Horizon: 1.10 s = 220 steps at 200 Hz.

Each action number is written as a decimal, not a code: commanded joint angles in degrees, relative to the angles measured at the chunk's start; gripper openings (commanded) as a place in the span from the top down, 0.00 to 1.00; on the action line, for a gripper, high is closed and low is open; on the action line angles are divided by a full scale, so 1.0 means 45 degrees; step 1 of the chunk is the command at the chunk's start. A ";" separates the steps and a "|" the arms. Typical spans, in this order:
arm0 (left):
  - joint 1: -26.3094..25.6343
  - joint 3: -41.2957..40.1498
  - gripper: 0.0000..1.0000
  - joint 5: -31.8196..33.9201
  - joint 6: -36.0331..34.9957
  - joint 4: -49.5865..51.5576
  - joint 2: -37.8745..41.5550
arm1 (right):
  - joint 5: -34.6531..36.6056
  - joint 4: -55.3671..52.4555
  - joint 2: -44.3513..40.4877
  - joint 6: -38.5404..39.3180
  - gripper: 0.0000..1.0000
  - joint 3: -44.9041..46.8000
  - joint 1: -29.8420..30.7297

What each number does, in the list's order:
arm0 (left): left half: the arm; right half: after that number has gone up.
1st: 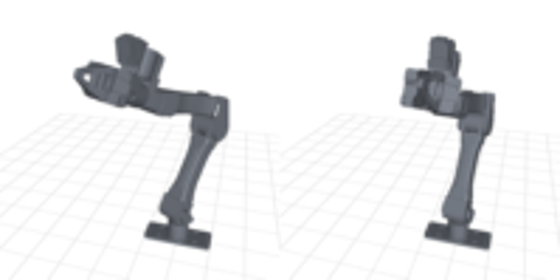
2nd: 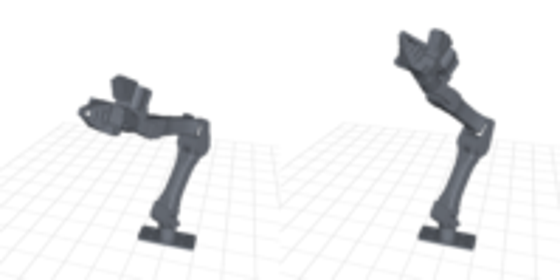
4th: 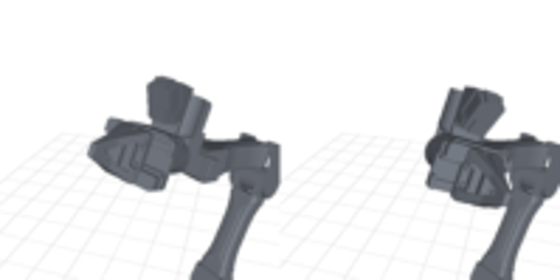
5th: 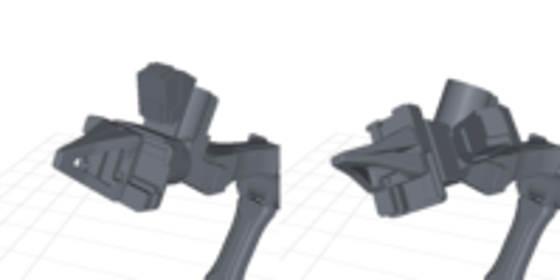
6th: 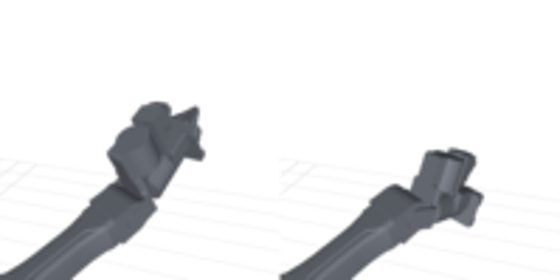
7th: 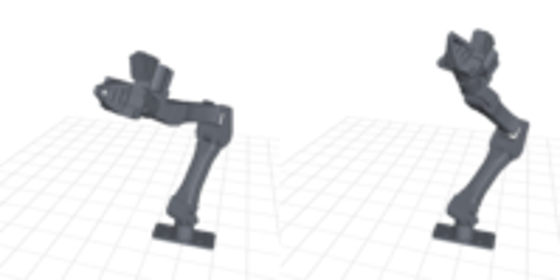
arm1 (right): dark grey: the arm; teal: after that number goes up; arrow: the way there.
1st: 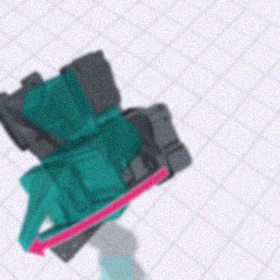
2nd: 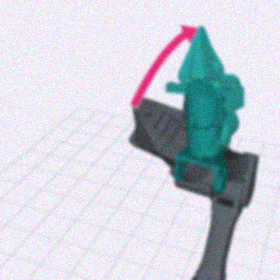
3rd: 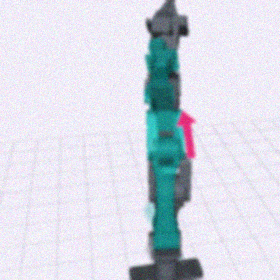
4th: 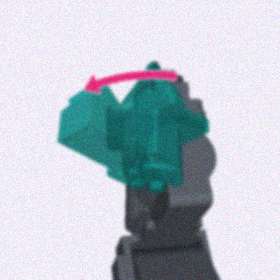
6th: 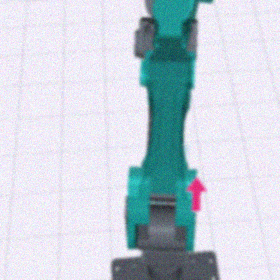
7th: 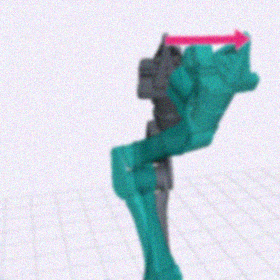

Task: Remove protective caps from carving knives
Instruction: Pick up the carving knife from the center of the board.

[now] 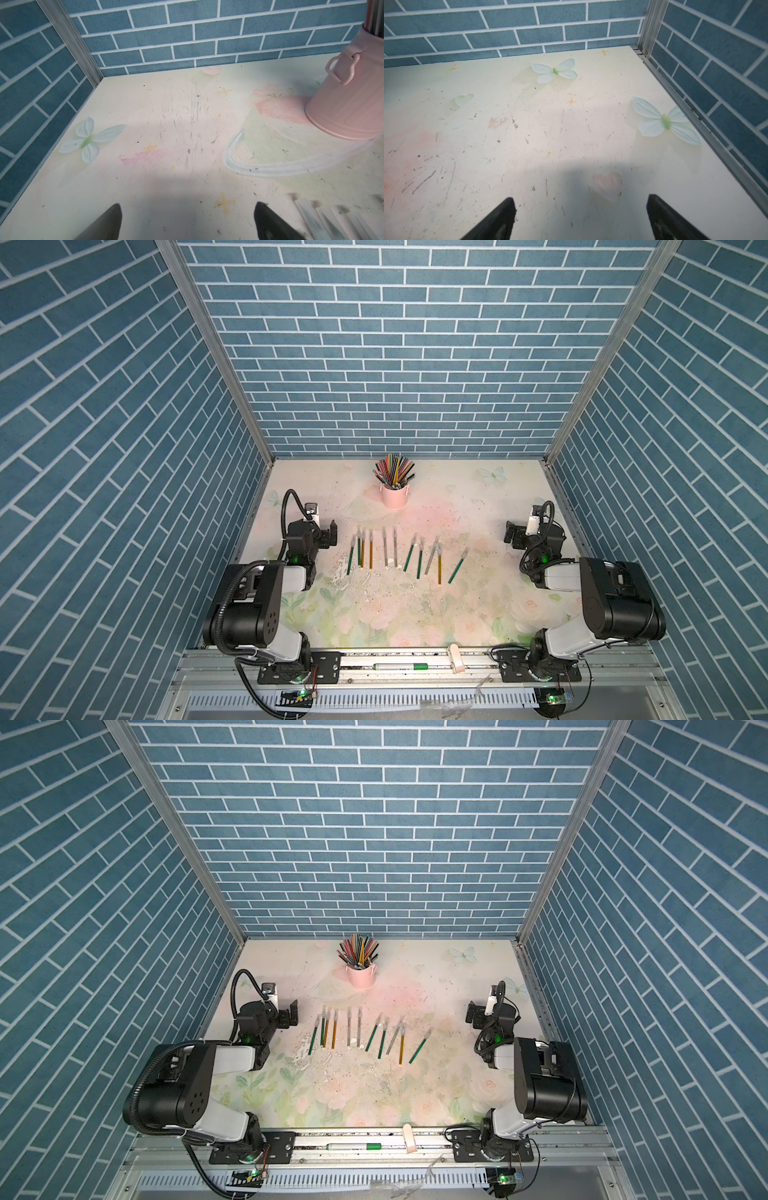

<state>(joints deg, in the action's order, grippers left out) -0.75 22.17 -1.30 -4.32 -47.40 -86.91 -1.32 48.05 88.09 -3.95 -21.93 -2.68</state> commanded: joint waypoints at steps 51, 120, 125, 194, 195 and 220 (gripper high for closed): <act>0.0050 0.0146 0.01 0.0093 0.0034 -0.0073 -0.0070 | 0.0028 0.0130 0.0032 0.0388 0.01 -0.0204 -0.0049; 0.0050 0.0152 0.01 0.0103 0.0051 -0.0062 -0.0055 | 0.0088 0.0068 0.0017 0.0310 0.01 -0.0226 -0.0069; 0.0050 0.0151 0.01 0.0144 0.0058 -0.0082 -0.0050 | 0.0103 0.0121 -0.0016 0.0319 0.01 -0.0188 -0.0069; 0.0050 0.5002 0.01 0.1022 0.1620 1.0219 0.1911 | 0.0584 -0.4271 -0.2143 -0.0334 0.01 -0.1513 -0.0102; 0.0050 0.5096 0.01 0.1017 0.1661 1.0376 0.1921 | 0.0576 -0.4369 -0.2143 -0.0363 0.01 -0.1532 -0.0095; 0.0050 0.6547 0.01 0.0265 0.2490 1.2794 0.2575 | 0.0391 -0.7567 -0.3613 -0.1067 0.01 -0.2761 -0.0093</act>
<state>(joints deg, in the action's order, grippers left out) -0.75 47.29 1.67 1.63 -8.82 -78.46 -0.21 29.17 77.58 -5.02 -28.93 -2.96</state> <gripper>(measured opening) 0.994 0.989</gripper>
